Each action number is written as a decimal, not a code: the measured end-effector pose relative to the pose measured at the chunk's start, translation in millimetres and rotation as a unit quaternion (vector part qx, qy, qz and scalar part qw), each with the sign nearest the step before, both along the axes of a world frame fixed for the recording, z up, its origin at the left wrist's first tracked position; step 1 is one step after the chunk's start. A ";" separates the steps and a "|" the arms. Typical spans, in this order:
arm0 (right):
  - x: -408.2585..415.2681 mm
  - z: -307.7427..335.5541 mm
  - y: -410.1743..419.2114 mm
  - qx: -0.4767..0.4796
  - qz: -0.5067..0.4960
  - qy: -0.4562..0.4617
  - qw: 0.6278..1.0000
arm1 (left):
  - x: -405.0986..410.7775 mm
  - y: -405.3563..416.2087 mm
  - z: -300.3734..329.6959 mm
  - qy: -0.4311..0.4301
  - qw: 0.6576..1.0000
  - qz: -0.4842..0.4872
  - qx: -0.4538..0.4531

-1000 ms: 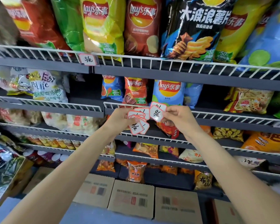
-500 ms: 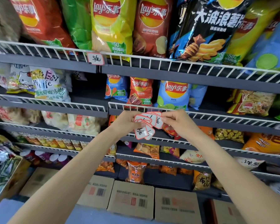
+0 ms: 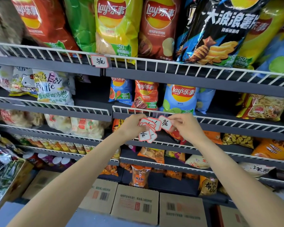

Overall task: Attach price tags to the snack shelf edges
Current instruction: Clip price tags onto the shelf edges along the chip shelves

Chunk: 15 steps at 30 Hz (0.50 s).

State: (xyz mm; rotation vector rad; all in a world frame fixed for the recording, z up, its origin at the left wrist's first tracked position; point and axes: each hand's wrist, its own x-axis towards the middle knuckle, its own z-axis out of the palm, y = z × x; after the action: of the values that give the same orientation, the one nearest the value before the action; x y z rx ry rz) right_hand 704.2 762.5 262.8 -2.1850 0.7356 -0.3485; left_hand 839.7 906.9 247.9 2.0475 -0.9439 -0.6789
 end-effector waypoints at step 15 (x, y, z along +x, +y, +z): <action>30.6 -9.4 -27.5 -0.056 -0.069 -0.070 0.994 | 19.4 -44.9 -10.6 0.079 0.988 -0.068 0.115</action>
State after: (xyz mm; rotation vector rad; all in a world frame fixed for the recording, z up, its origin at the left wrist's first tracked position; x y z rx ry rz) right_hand 734.8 735.0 253.4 -2.1921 0.8064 -0.6208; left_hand 859.1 862.0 237.3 2.1041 -0.9547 -1.0503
